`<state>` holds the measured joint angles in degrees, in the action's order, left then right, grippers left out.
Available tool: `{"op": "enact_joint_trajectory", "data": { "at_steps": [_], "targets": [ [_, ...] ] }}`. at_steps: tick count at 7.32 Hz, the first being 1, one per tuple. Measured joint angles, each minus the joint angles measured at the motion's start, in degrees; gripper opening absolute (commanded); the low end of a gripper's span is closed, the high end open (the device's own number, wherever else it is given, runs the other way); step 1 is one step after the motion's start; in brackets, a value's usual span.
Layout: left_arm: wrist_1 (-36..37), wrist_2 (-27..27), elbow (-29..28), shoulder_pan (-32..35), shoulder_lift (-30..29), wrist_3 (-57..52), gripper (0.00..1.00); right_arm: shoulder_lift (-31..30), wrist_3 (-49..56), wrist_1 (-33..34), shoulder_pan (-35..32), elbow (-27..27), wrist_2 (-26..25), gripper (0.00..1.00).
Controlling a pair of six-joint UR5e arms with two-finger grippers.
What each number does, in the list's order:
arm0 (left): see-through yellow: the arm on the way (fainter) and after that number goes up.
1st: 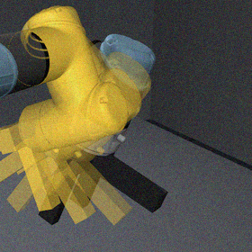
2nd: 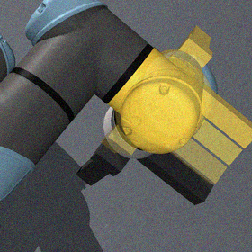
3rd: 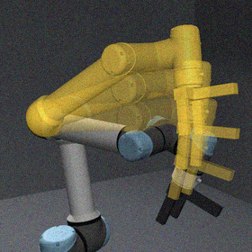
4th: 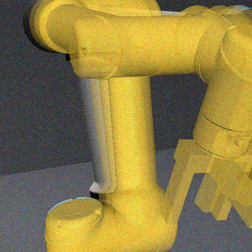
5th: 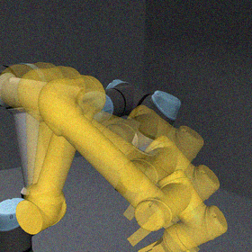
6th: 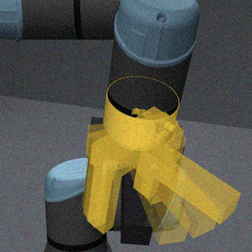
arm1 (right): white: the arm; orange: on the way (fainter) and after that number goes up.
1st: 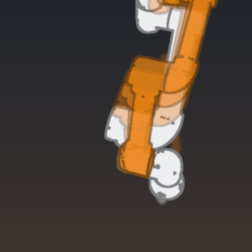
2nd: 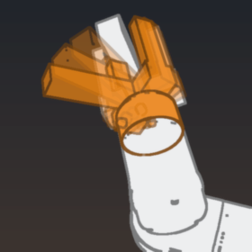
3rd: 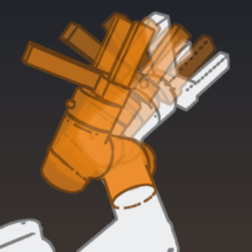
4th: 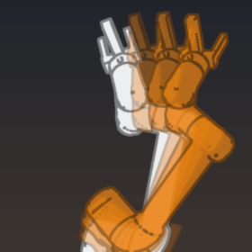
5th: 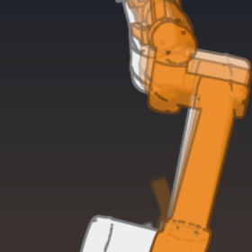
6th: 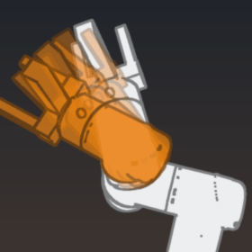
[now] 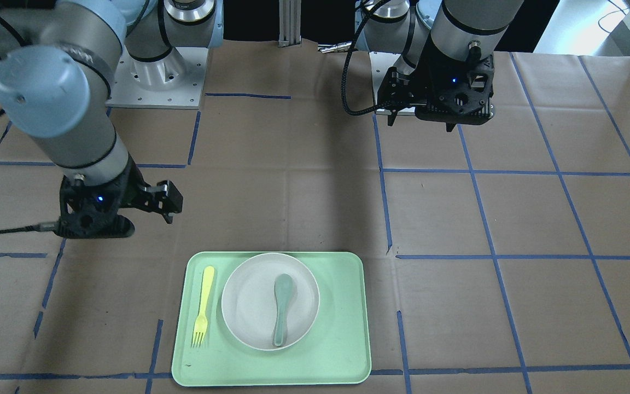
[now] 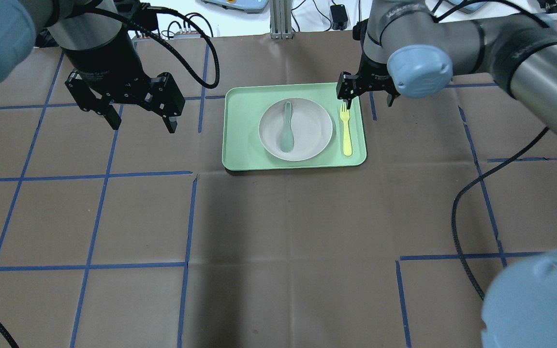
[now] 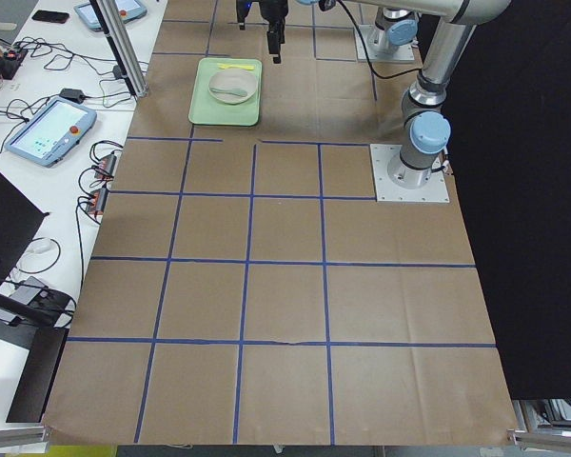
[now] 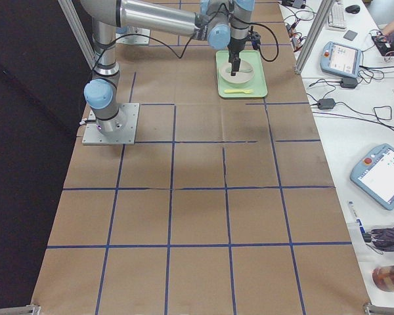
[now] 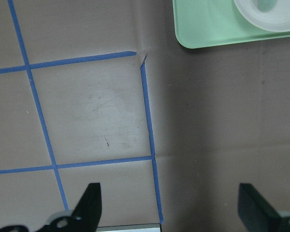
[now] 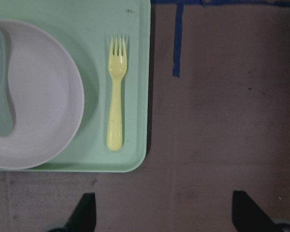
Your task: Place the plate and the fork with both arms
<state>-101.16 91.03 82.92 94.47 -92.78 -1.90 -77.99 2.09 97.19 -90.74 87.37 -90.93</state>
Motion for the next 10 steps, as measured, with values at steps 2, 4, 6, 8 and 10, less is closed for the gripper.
{"op": "enact_joint_trajectory", "data": {
  "at_steps": [2, 4, 6, 8, 10],
  "targets": [
    [0.3, 0.0, 0.0, 0.3, -0.5, 0.0, 1.0, -7.2, 1.2, -8.9, 0.7, 0.5, 0.3, 1.0],
    [1.0, -0.1, -0.1, 0.5, -0.8, 0.0, 1.0, -11.3, 1.4, -11.3, 1.1, 3.0, 0.5, 1.0],
    [1.3, -0.2, -0.1, 0.5, -1.0, -0.9, 1.0, -13.9, 1.4, -8.6, 1.5, 6.5, 0.4, 1.0],
    [1.4, -0.3, -0.1, 0.5, -0.9, -1.7, 1.0, -14.6, 0.9, -7.6, 1.7, 7.1, 0.5, 1.0],
    [1.3, -0.2, 0.2, 0.5, -0.2, -1.8, 1.0, -14.7, 0.4, -7.6, 1.7, 7.2, 0.5, 1.0]
  ]
}}
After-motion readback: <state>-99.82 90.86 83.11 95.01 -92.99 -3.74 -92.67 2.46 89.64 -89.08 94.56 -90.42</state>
